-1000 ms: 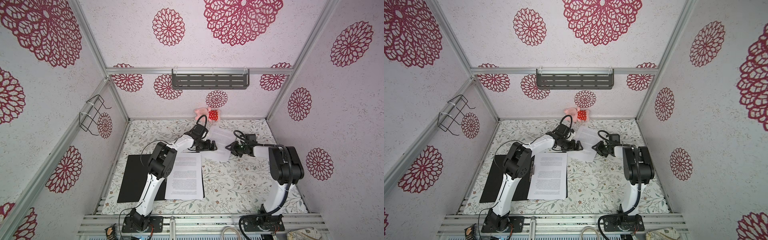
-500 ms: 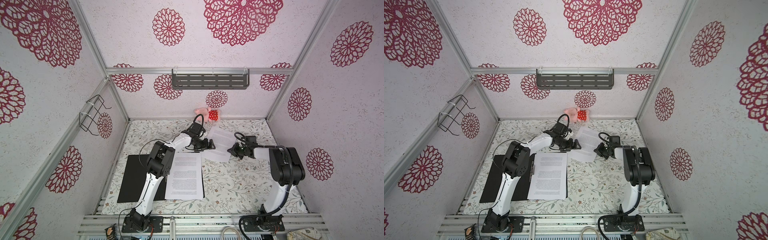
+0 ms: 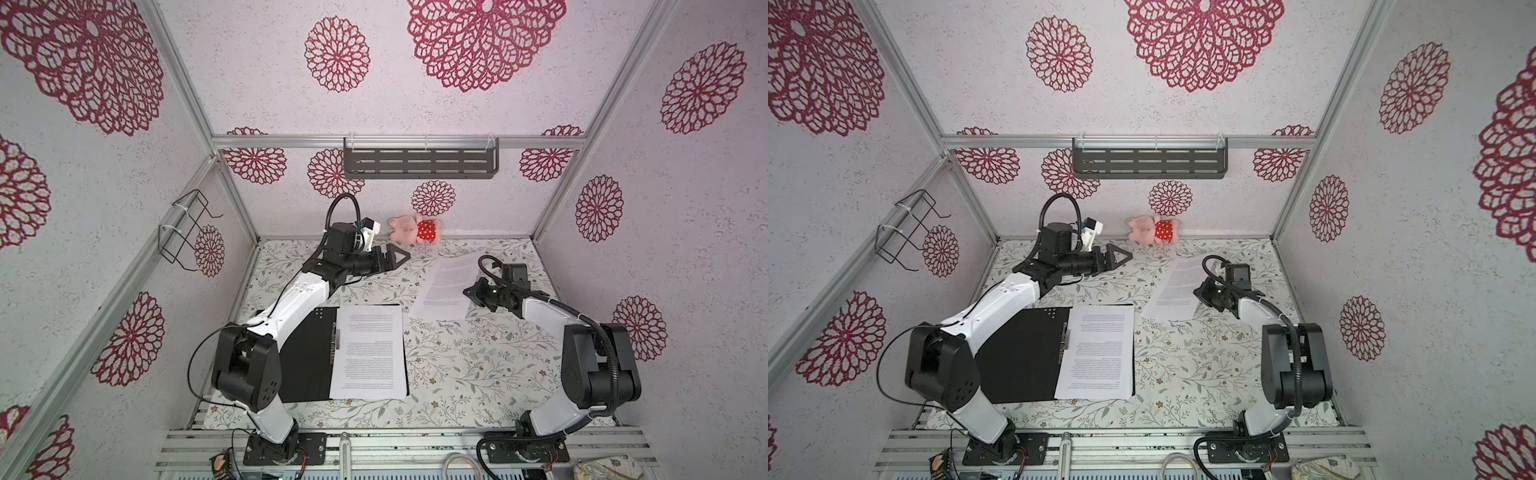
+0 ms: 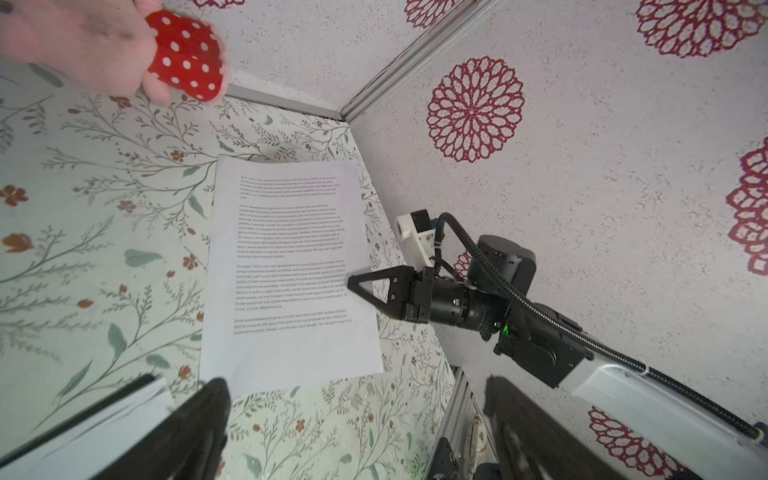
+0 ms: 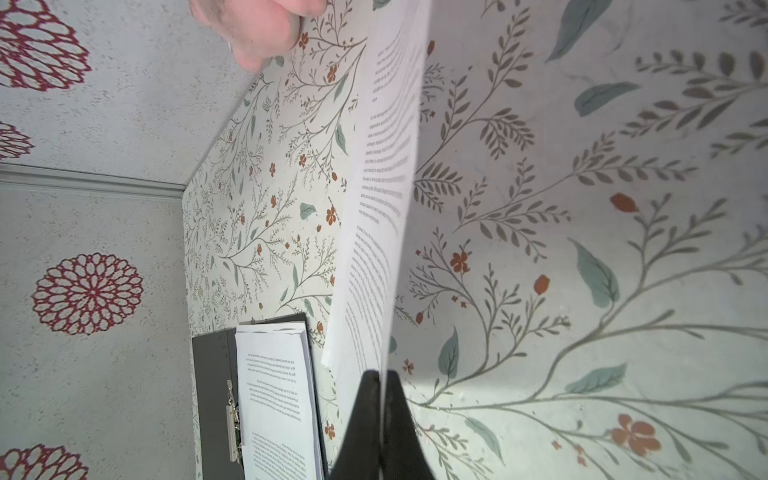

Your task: Put the files into the folder

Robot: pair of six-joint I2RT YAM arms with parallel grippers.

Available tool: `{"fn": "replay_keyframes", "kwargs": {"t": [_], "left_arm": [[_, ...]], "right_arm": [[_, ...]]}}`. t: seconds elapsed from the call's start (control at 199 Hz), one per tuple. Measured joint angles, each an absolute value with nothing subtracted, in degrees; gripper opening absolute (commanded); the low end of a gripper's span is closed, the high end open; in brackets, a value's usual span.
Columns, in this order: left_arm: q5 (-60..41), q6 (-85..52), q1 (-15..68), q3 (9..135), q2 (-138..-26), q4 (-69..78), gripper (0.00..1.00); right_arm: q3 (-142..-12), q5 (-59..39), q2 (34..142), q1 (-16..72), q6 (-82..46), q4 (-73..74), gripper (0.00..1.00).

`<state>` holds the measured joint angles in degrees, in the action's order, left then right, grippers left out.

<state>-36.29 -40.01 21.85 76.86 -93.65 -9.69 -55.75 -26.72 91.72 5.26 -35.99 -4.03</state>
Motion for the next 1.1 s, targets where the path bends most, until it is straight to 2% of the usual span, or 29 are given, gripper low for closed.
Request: {"fn": "replay_keyframes", "kwargs": {"t": [0.341, 0.632, 0.853, 1.104], "left_arm": [[-26.0, -32.7, 15.2, 59.5, -78.5, -22.5, 0.99], [-21.3, -27.3, 11.9, 52.2, -67.8, -29.1, 0.99], [-20.4, -25.5, 11.5, 48.3, -62.3, -31.1, 0.99], [-16.9, -24.6, 11.5, 46.1, -57.1, -32.0, 0.99]], "right_arm": [[-61.8, -20.4, 86.6, 12.4, -30.4, -15.5, 0.00], [-69.0, -16.5, 86.1, 23.7, -30.0, -19.9, 0.00], [-74.4, -15.1, 86.3, 28.3, -30.0, -23.9, 0.00], [-80.6, -17.1, 87.9, 39.1, -32.7, -23.5, 0.00]]}}
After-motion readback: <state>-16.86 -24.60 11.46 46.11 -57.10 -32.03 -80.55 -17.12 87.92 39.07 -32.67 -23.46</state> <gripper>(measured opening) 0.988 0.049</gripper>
